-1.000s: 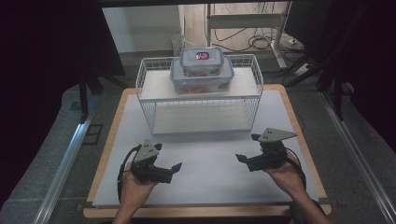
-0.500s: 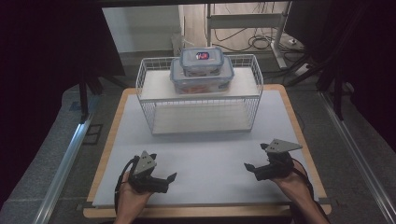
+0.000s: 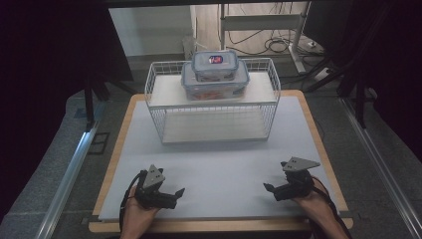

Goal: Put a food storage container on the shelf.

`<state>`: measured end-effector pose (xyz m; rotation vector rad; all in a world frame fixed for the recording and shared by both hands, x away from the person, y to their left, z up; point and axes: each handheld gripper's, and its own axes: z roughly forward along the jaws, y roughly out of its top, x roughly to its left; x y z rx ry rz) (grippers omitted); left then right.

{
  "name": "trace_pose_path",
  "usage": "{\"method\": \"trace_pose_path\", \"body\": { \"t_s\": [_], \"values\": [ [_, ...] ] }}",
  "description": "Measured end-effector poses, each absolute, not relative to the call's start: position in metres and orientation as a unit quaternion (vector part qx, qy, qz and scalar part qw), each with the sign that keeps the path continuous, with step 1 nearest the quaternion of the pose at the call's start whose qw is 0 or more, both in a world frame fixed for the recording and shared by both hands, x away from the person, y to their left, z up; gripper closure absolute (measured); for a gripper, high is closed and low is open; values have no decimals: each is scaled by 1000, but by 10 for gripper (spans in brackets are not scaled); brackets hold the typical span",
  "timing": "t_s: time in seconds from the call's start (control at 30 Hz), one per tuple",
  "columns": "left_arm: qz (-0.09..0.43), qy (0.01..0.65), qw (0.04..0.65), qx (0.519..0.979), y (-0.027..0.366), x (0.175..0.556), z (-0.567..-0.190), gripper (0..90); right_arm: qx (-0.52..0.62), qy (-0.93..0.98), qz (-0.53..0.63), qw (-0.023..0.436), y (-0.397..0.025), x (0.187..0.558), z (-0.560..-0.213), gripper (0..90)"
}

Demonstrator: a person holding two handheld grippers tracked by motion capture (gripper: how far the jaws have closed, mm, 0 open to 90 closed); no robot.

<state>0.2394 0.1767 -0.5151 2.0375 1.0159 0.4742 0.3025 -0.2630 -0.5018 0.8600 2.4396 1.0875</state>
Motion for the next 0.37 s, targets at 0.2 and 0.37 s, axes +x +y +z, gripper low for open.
{"method": "trace_pose_path", "body": {
  "t_s": [0.2, 0.37],
  "values": [
    [171, 415, 374, 812, 180, 245, -526, 6, 304, 866, 367, 150, -262, 305, -510, 7],
    [171, 416, 373, 812, 180, 246, -526, 6, 301, 871, 359, 147, -260, 306, -512, 7]
  ]
}}
